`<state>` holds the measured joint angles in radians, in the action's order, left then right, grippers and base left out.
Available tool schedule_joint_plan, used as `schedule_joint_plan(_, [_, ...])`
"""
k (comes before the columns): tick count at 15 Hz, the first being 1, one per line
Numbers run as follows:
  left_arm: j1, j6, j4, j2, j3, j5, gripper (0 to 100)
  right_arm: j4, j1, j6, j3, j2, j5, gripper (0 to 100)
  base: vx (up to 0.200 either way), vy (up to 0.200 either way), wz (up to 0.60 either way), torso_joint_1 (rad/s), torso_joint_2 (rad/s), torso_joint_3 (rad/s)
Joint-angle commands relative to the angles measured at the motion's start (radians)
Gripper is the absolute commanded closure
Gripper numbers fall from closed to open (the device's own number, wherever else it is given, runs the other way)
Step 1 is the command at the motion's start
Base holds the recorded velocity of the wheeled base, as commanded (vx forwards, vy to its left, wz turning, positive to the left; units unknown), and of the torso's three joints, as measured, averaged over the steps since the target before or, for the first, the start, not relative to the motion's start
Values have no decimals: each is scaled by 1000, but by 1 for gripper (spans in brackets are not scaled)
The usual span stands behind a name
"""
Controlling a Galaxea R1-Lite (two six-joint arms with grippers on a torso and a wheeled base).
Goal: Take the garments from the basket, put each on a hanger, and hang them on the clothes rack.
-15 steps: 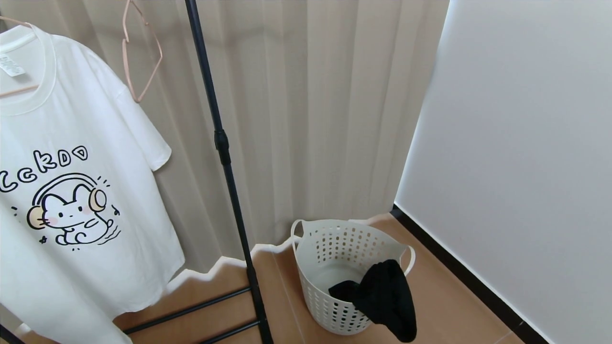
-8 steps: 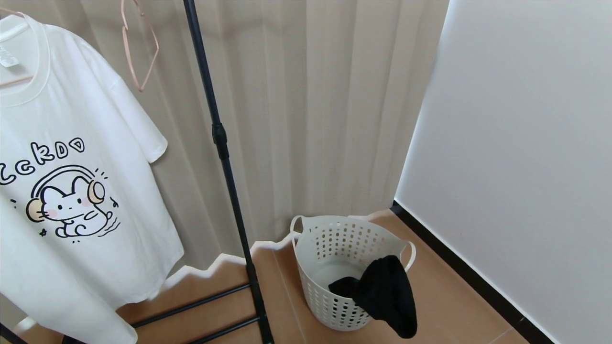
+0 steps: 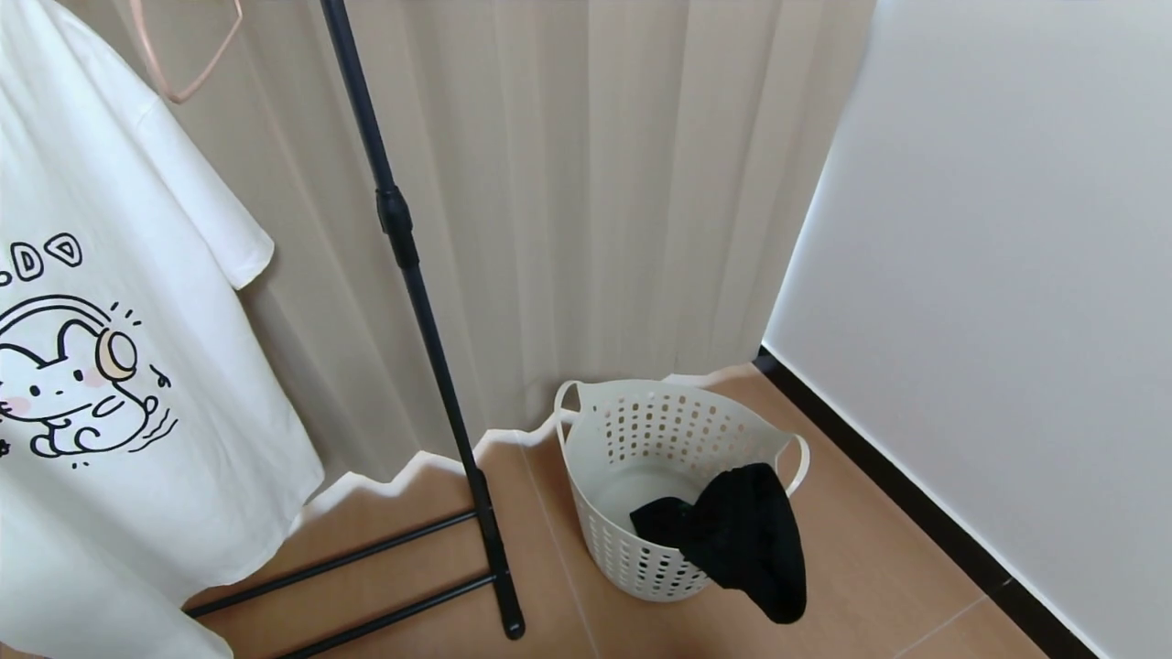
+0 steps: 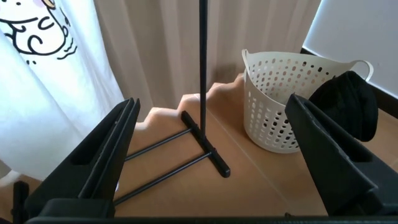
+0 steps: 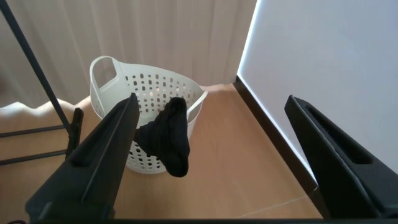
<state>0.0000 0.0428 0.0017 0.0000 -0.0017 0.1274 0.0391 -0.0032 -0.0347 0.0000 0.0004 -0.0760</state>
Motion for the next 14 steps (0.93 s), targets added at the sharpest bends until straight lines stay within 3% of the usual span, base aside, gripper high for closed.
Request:
schedule_joint_plan(1, [0,0,0,2,0,0,0,1,0,1,0,0,-1,0,0,0,0,7,2,-198])
schedule_joint_plan(14, [0,0,0,2,0,0,0,1,0,-1,0,0,-1,0,0,0,0,2,5,-199])
